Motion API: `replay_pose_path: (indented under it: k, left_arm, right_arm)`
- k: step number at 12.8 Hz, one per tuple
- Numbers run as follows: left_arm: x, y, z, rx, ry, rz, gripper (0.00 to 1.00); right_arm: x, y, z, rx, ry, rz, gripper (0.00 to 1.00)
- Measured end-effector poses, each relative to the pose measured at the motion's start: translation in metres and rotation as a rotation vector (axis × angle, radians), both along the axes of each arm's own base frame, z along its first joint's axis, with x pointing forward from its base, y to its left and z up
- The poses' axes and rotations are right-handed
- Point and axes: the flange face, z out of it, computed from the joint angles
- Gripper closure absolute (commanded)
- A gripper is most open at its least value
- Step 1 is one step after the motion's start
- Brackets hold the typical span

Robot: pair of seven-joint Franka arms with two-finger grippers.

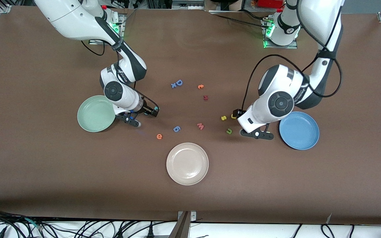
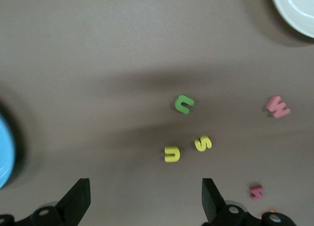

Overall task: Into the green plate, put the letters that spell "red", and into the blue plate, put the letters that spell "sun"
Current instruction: 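Grasp the teal letter with the right gripper while the left gripper reaches letters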

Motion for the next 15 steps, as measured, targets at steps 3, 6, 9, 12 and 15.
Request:
replay_pose_path:
  k: [3,6,9,12,15]
  left_arm:
    - [-0.02,-0.004,-0.037,-0.007,-0.014,0.008,0.0]
    - [-0.048,-0.007,-0.077,-0.027,-0.066,0.029,0.0]
    - [-0.078,-0.021,-0.097,-0.055,-0.107,0.049,0.01]
    - [-0.093,-0.02,-0.111,-0.061,-0.12,0.05,0.06]
    - [-0.097,-0.018,-0.115,-0.058,-0.122,0.044,0.17]
  right_arm:
    - [0.001,-0.006,-0.003,-0.021,-0.007,0.016,0.14]
    - [0.0,-0.007,-0.005,-0.026,-0.006,0.023,0.2]
    - [-0.001,-0.007,-0.005,-0.026,-0.005,0.023,0.39]
    - [-0.001,-0.008,-0.005,-0.029,-0.004,0.024,0.47]
    - [-0.001,-0.007,-0.004,-0.028,-0.006,0.025,0.47]
